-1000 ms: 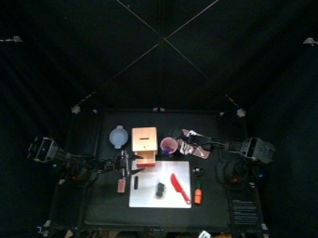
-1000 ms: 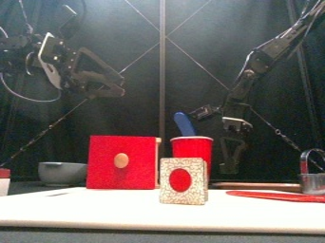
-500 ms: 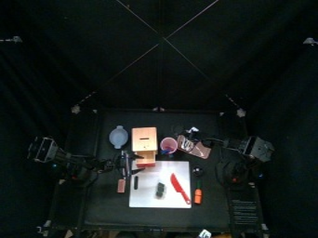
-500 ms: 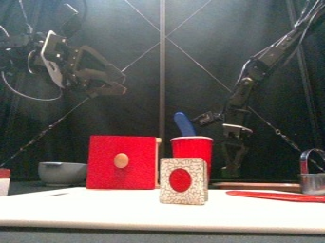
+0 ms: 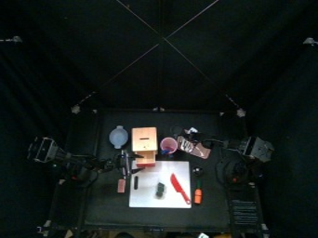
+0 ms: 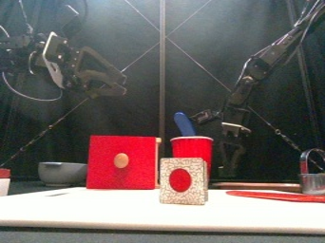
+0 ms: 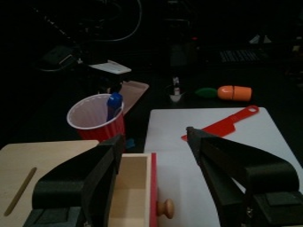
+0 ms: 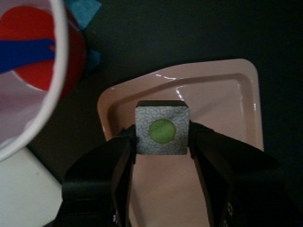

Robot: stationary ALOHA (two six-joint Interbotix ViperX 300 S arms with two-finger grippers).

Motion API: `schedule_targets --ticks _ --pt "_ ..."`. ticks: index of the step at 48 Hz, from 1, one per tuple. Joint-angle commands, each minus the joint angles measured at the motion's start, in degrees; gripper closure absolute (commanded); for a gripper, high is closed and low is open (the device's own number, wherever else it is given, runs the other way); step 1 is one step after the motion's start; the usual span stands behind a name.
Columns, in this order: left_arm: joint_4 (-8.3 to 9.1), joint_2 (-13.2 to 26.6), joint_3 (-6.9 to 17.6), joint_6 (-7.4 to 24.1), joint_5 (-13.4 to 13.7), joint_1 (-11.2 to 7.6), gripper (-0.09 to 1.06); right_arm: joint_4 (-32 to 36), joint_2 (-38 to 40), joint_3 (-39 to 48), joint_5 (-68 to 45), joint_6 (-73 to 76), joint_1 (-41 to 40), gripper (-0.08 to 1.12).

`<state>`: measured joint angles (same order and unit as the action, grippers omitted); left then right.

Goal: Place sushi on board then cut the sushi with the knife then place the pieces on the plate
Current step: Place the 4 sushi pieces on the plate

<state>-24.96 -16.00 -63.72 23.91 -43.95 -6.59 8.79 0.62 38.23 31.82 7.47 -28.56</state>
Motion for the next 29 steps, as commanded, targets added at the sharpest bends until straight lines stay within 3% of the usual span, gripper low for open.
schedule_targets --ticks 1,14,24,29 --pt "0.00 -0.1 1.5 0.0 -0.5 0.18 0.04 0.4 1.8 -0.9 -0.1 -0.1 -0.1 0.16" --pt "-0.09 -0.1 1.7 0.0 -0.4 0.18 0.04 0.9 5.9 0.6 1.9 1.4 1.5 0.16" --pt "0.00 -0.1 1.8 0.0 -0.5 0.18 0.04 -7.3 17.8 3.8 3.3 7.1 15.2 0.16" --pt "0.00 -0.1 1.9 0.1 -0.4 0.18 0.04 -9.5 19.2 3.4 -0.7 10.7 23.2 0.17"
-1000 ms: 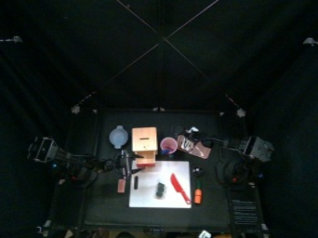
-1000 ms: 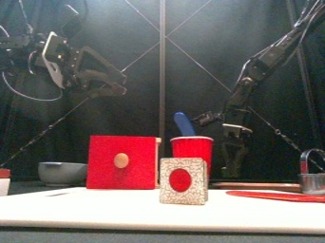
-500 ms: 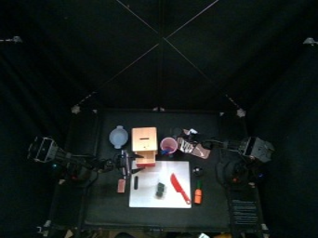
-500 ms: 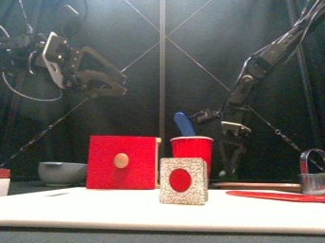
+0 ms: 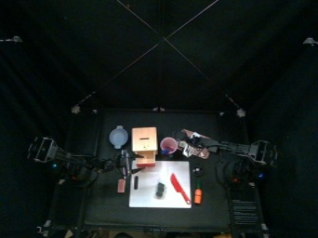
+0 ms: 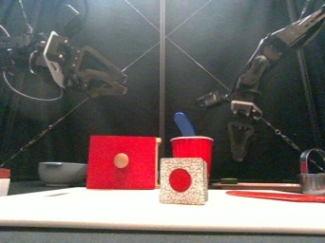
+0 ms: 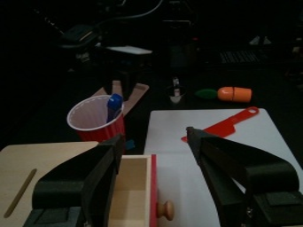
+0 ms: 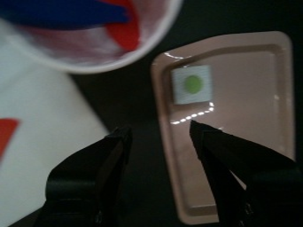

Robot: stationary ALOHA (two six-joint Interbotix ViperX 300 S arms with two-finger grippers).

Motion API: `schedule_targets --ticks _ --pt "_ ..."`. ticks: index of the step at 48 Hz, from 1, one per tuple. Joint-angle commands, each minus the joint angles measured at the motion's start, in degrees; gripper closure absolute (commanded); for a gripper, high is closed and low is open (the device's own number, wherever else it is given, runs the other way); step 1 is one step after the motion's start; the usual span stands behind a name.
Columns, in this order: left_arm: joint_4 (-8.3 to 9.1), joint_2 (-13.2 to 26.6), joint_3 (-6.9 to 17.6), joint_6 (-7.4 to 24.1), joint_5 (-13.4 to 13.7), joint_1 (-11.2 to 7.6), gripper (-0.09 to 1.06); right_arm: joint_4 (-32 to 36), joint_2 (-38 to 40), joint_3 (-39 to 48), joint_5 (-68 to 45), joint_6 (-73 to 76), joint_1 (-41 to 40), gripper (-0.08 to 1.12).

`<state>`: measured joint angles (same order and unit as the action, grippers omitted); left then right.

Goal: Place sushi on board then cut the sushi with the knife then place the pieces on the plate
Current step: Place the 4 sushi pieces on the plate

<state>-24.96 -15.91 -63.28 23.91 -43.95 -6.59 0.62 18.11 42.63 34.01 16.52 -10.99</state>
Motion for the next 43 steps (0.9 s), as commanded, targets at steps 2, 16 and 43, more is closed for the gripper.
schedule_targets --ticks 2,16,43 --pt "0.09 -0.2 1.5 0.1 -0.4 0.18 0.04 -1.7 0.7 -1.1 -3.8 2.8 8.0 0.17" --pt "0.09 -0.2 1.6 0.1 -0.8 0.18 0.04 -1.4 -12.9 -11.0 -4.4 5.3 16.7 0.51" --pt "0.00 -0.2 0.6 0.0 -0.9 -0.26 0.04 1.1 -21.7 -20.9 -4.7 5.1 19.9 0.26"
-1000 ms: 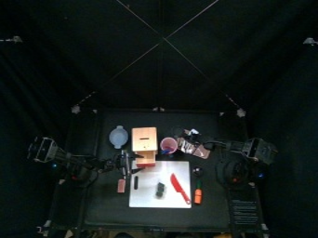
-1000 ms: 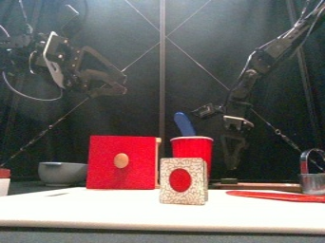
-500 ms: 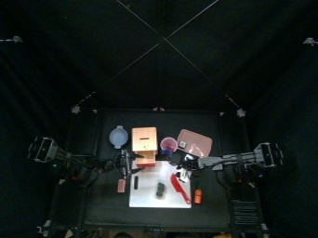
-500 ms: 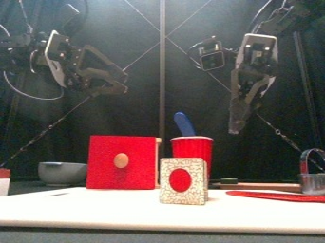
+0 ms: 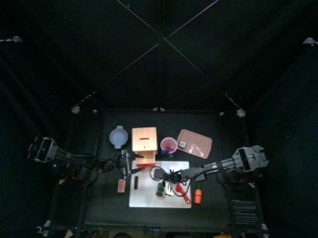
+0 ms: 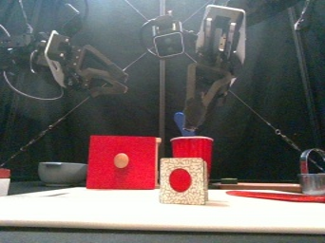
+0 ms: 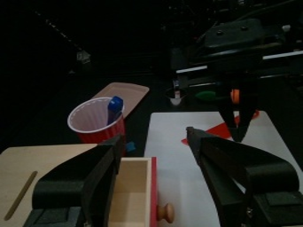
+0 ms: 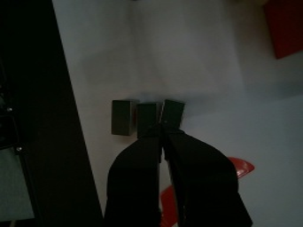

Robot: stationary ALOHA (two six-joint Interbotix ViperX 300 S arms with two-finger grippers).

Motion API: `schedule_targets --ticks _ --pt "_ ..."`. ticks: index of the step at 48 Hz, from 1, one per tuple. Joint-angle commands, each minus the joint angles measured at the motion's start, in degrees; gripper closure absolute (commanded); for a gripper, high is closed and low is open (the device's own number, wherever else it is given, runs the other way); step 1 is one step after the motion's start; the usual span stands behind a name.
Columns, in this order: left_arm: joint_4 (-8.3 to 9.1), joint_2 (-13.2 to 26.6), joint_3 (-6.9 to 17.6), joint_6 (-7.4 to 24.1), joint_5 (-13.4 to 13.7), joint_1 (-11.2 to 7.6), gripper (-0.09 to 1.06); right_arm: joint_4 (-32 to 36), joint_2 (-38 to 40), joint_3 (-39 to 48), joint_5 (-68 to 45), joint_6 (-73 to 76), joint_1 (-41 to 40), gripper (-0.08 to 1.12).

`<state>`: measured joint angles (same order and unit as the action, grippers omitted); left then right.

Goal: Place sushi on board then cut the sushi with the knife then place the pieces on the plate
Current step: Place the 4 sushi pieces on the plate

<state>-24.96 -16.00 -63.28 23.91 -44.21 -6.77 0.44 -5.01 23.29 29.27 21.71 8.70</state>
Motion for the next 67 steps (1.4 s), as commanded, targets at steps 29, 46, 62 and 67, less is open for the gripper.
schedule_targets --ticks 29,46,62,67 --pt "-1.32 -0.1 0.4 0.0 -0.6 -0.26 0.04 1.8 -3.3 -1.5 1.1 0.2 -4.0 -0.01" --pt "-2.11 -0.1 -0.1 0.0 -0.6 -0.18 0.04 1.7 -4.6 -2.9 1.1 0.2 -3.7 -0.01" --pt "-2.11 -0.1 -0.2 -0.1 -0.5 -0.26 0.04 0.4 -4.9 -3.1 0.8 0.2 -3.5 -0.01" --pt "-2.11 -0.1 -0.3 -0.1 -0.6 -0.26 0.04 0.2 -5.3 -3.2 0.7 0.2 -3.4 -0.01"
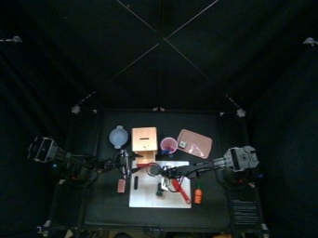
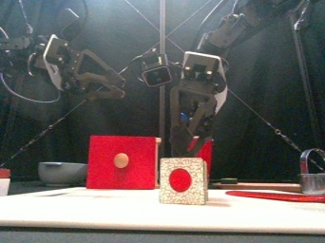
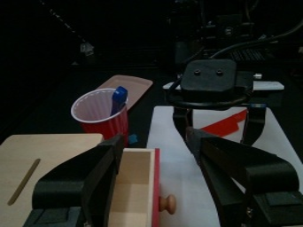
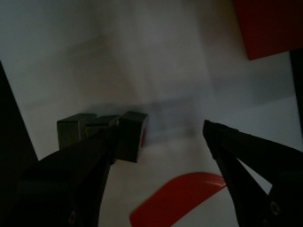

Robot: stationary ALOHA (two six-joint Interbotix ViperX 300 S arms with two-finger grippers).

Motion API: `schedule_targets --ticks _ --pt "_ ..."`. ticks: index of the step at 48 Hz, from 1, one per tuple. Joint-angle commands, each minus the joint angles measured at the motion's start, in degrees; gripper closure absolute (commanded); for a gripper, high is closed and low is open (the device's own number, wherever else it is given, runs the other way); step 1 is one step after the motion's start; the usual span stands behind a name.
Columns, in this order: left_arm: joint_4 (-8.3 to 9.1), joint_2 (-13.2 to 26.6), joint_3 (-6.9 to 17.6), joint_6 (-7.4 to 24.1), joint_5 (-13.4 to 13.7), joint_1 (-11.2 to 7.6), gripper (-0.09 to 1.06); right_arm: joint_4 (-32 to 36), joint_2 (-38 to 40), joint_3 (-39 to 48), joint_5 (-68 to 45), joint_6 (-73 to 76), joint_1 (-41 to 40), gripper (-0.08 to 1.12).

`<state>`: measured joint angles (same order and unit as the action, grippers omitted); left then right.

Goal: Place sushi on board then cut the sushi with the knife then place the pieces on the plate
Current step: Place the 4 sushi pieces on the plate

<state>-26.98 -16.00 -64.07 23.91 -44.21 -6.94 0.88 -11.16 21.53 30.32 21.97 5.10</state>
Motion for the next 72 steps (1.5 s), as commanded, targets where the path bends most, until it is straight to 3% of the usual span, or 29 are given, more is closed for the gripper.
schedule_targets --ticks 1,8,38,41,54,57,62,72 --pt "-0.18 -0.1 0.4 -0.1 -0.5 -0.09 0.04 -0.4 0.8 -1.5 -0.4 -0.1 0.2 -0.01" --pt "-0.88 -0.1 0.2 -0.1 -0.6 -0.09 0.04 -0.9 0.1 -1.4 -0.4 -0.1 0.3 -0.01" --pt "-0.88 -0.1 0.0 -0.1 -0.6 -0.09 0.04 -0.9 -1.1 -1.5 1.6 0.0 0.2 0.01" --pt "-0.88 -0.1 0.0 -0.1 -0.6 -0.09 0.04 -0.9 -1.1 -1.6 1.8 0.0 0.1 0.05" --pt "-0.88 -0.1 -0.1 -0.1 -0.6 -0.09 0.04 -0.9 -1.2 -1.6 1.8 -0.1 0.1 0.58" --pt "-1.05 -0.1 -0.2 -0.1 -0.6 -0.09 0.04 -0.7 -1.1 -1.5 1.8 -0.1 0.0 0.66" --pt "-1.49 -0.1 -0.4 -0.1 -0.6 -0.09 0.04 0.2 -0.4 -1.5 2.2 -0.1 -0.1 0.72" --pt "-2.37 -0.1 -0.5 -0.1 -0.5 -0.44 0.04 3.0 4.2 -2.1 4.7 -0.1 -0.1 0.72"
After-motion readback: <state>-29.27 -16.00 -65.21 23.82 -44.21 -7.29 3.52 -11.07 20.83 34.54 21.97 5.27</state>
